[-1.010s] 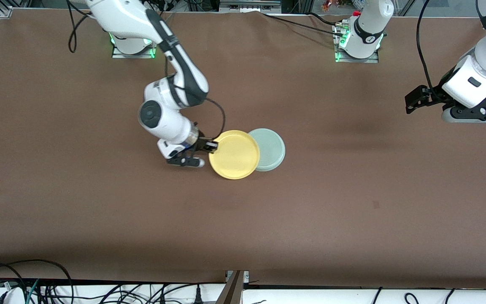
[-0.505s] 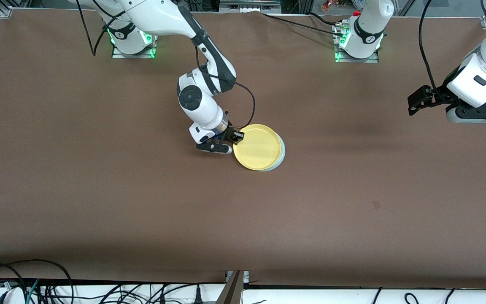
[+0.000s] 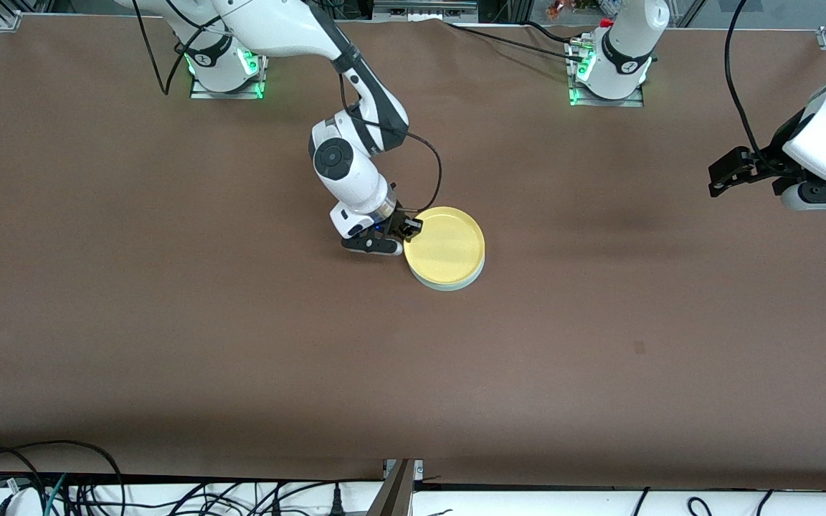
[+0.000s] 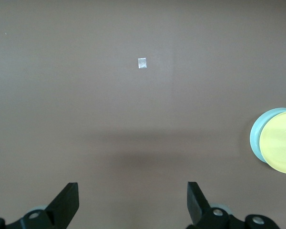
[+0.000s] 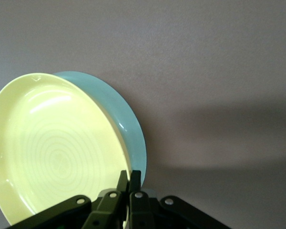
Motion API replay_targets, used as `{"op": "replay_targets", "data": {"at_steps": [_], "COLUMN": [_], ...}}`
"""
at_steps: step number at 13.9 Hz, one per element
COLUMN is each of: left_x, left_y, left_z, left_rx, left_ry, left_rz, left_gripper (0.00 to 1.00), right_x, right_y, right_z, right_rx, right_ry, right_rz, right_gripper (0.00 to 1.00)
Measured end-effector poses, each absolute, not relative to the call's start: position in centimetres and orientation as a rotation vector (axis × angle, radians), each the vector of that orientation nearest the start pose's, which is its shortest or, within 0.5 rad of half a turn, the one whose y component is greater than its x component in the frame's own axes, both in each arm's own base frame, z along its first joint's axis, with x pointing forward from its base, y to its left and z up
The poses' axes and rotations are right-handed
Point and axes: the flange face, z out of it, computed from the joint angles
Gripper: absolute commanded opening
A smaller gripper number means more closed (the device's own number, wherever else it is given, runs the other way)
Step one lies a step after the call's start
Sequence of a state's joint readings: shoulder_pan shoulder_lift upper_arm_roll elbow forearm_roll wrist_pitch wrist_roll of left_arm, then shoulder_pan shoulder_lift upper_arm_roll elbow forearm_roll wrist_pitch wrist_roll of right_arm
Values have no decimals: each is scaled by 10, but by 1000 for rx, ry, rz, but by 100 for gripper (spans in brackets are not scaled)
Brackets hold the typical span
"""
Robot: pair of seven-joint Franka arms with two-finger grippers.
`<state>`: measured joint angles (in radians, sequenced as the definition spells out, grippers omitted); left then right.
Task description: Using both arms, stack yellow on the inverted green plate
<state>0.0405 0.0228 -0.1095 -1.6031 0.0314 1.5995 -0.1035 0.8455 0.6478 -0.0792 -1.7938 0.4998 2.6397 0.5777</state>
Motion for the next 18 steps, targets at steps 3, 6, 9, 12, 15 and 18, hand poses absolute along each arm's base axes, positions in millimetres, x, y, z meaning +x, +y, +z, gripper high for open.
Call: {"op": "replay_targets", "data": {"at_steps": [3,6,9,12,15,18], "left_x": [565,571,571,571,571,571], "left_y": [-28,-5,-4,-7,-7,-8], "left_z": [600,598,599,601,600,600], "left_rx": [-3111,-3134,-3140,-3141,-3141,-3141], "left_ry": [-70,-133,-133,-123,-123,-122], "left_rz": [32,62,85,82,83,83], "left_gripper": [100,100,100,100,100,100], "right_x": [488,488,491,507,544,594], "right_y": [463,463,461,453,421,353], "right_z": [202,201,203,214,250,319], "right_rx": [-2816,-2815,-2814,-2807,-2866,-2986], "right_ry": [290,291,296,317,307,157], "right_rz": [-27,-33,-42,-81,-31,87], "right_gripper": [0,66,100,100,100,100]}}
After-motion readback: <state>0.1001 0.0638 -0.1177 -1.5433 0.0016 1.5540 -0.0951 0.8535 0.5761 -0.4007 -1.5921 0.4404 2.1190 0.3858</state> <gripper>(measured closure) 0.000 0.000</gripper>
